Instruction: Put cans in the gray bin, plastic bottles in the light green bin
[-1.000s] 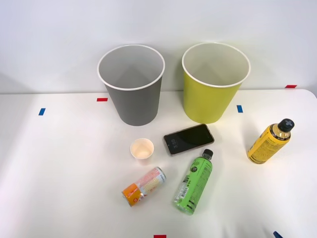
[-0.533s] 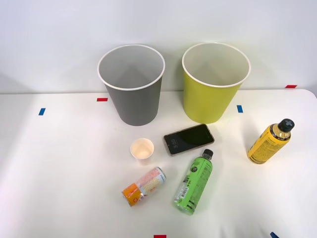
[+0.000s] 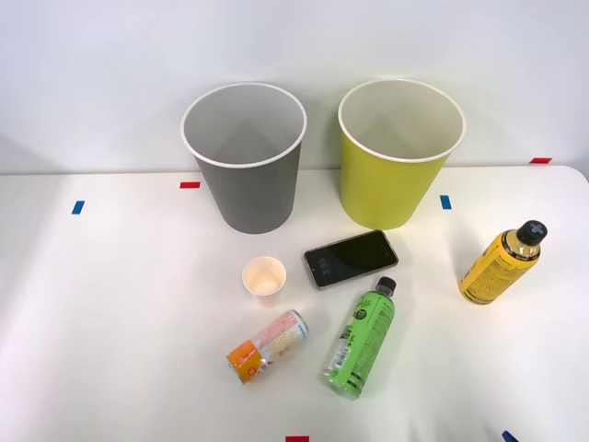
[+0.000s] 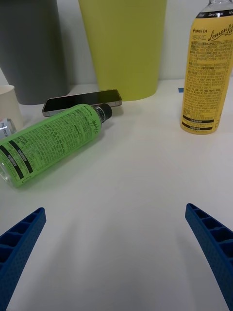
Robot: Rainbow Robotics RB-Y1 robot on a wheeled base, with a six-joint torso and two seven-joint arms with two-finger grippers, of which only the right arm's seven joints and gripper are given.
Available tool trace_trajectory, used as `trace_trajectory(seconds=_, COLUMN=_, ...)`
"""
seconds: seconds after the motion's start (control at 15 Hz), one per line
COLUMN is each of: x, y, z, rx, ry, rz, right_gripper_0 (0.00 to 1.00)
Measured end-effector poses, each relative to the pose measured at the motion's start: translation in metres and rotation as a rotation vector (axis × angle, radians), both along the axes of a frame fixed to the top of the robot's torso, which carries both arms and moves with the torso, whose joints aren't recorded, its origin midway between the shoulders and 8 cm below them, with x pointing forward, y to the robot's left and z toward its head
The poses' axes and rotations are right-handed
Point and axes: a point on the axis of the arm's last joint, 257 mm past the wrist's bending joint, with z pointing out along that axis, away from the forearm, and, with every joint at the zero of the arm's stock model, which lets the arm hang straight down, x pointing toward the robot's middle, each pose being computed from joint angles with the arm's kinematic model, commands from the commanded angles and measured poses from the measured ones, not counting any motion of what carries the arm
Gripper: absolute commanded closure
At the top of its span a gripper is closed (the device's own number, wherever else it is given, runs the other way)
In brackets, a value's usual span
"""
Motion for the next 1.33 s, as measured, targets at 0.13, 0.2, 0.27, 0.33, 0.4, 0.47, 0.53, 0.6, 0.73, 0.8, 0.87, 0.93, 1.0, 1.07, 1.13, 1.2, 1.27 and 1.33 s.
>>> trace_trajectory(seconds=0.13, x=0.0000, y=0.0000, z=0.0000, rx=0.000, ry=0.000, rz=0.000, right_gripper_0=0.00)
trace_trajectory(seconds=0.2, x=0.0000, y=0.0000, z=0.0000, rx=0.000, ry=0.000, rz=0.000, right_gripper_0=0.00)
trace_trajectory(seconds=0.27, x=0.0000, y=0.0000, z=0.0000, rx=0.000, ry=0.000, rz=0.000, right_gripper_0=0.00)
trace_trajectory(seconds=0.33, x=0.0000, y=0.0000, z=0.0000, rx=0.000, ry=0.000, rz=0.000, right_gripper_0=0.00)
trace_trajectory(seconds=0.4, x=0.0000, y=0.0000, z=0.0000, rx=0.000, ry=0.000, rz=0.000, right_gripper_0=0.00)
trace_trajectory(seconds=0.47, x=0.0000, y=0.0000, z=0.0000, rx=0.000, ry=0.000, rz=0.000, right_gripper_0=0.00)
trace_trajectory(seconds=0.53, x=0.0000, y=0.0000, z=0.0000, rx=0.000, ry=0.000, rz=0.000, right_gripper_0=0.00)
trace_trajectory(seconds=0.6, x=0.0000, y=0.0000, z=0.0000, rx=0.000, ry=0.000, rz=0.000, right_gripper_0=0.00)
trace_trajectory(seconds=0.73, x=0.0000, y=0.0000, z=0.0000, rx=0.000, ry=0.000, rz=0.000, right_gripper_0=0.00)
trace_trajectory(seconds=0.8, x=0.0000, y=0.0000, z=0.0000, rx=0.000, ry=0.000, rz=0.000, right_gripper_0=0.00)
trace_trajectory(seconds=0.87, x=0.0000, y=0.0000, z=0.0000, rx=0.000, ry=0.000, rz=0.000, right_gripper_0=0.00)
trace_trajectory(seconds=0.93, x=0.0000, y=0.0000, z=0.0000, rx=0.000, ry=0.000, rz=0.000, right_gripper_0=0.00)
trace_trajectory(seconds=1.0, x=0.0000, y=0.0000, z=0.0000, rx=0.000, ry=0.000, rz=0.000, right_gripper_0=0.00)
trace_trajectory(seconds=1.07, x=0.0000, y=0.0000, z=0.0000, rx=0.000, ry=0.000, rz=0.000, right_gripper_0=0.00)
trace_trajectory(seconds=1.13, x=0.0000, y=0.0000, z=0.0000, rx=0.000, ry=0.000, rz=0.000, right_gripper_0=0.00)
trace_trajectory(seconds=1.2, x=0.0000, y=0.0000, z=0.0000, rx=0.000, ry=0.000, rz=0.000, right_gripper_0=0.00)
trace_trajectory(seconds=1.27, x=0.0000, y=0.0000, z=0.0000, rx=0.000, ry=0.000, rz=0.000, right_gripper_0=0.00)
trace_trajectory(seconds=1.33, x=0.0000, y=0.0000, z=0.0000, rx=0.000, ry=0.000, rz=0.000, right_gripper_0=0.00)
